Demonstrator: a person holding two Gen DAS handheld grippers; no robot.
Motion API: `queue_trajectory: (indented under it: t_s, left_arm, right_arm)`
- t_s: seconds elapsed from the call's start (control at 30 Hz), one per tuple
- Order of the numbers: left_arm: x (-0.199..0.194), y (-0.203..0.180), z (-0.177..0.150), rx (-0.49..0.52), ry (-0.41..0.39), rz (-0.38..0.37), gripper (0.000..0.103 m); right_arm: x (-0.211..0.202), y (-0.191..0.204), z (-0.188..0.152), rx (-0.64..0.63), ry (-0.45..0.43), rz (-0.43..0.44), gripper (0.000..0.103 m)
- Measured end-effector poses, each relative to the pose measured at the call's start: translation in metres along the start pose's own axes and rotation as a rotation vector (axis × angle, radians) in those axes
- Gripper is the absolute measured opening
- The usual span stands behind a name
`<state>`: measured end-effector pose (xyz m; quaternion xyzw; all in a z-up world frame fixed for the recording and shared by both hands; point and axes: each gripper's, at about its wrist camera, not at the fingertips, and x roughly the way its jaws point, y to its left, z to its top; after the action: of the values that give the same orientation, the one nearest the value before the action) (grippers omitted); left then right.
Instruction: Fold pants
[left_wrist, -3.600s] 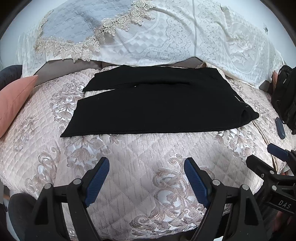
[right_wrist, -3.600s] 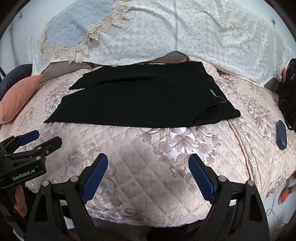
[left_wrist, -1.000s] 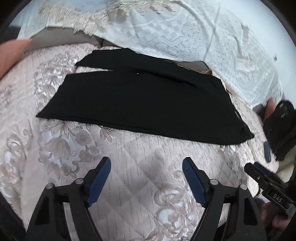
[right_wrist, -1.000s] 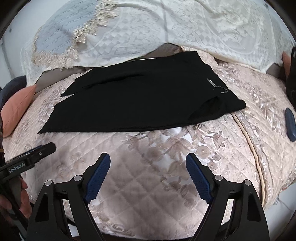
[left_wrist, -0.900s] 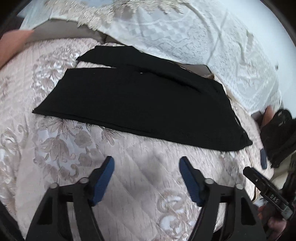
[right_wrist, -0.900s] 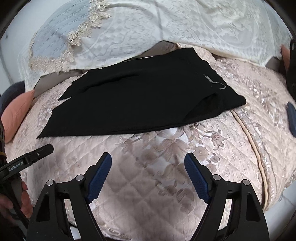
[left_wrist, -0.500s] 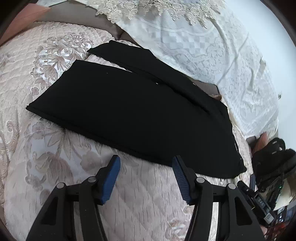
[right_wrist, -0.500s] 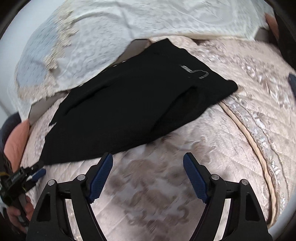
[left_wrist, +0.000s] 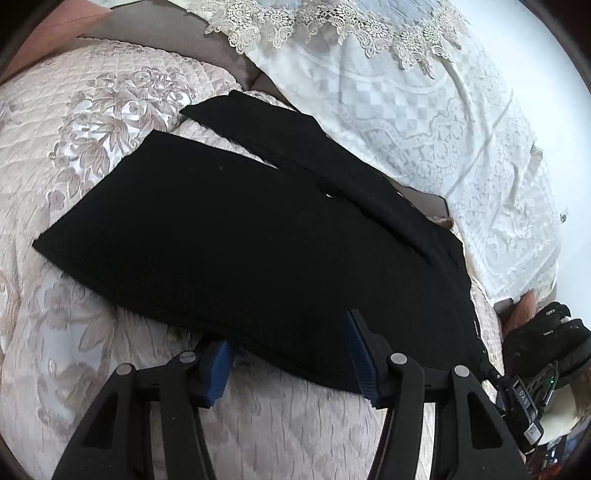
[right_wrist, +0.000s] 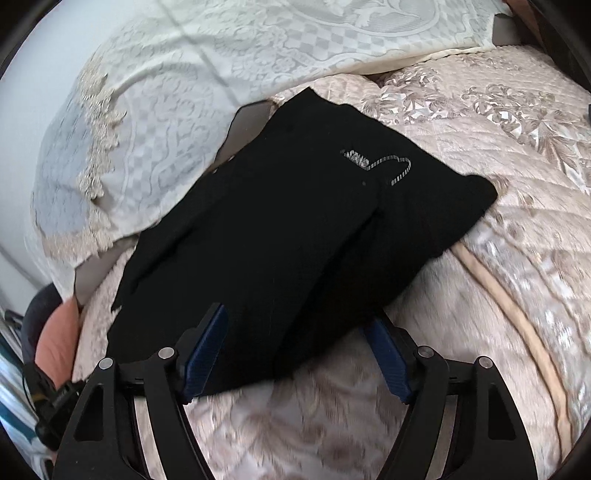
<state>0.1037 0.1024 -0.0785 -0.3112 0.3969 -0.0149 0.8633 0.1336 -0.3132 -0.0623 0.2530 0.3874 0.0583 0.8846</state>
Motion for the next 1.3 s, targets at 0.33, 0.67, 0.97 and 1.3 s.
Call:
queue_trajectory:
  t_s: [0.33, 0.67, 0.97, 1.3]
  left_arm:
    - [0.001, 0.016, 0.013, -0.028, -0.004, 0.072, 0.004]
    - [-0.056, 0.010, -0.007, 0.055, -0.005, 0.074, 0.004]
    - [-0.091, 0.014, -0.048, 0.099, 0.058, 0.060, 0.004]
    - [-0.086, 0.016, -0.069, 0.168, 0.121, 0.082, 0.010]
  right_arm:
    - [0.006, -0.020, 0.013, 0.061, -0.019, -0.024, 0.006]
    - [-0.044, -0.013, -0.005, 0.075, -0.042, 0.025, 0.005]
    - [-0.092, -0.023, -0.055, 0.108, 0.008, -0.015, 0.005]
    - [-0.088, -0.048, -0.065, 0.177, 0.065, -0.073, 0.014]
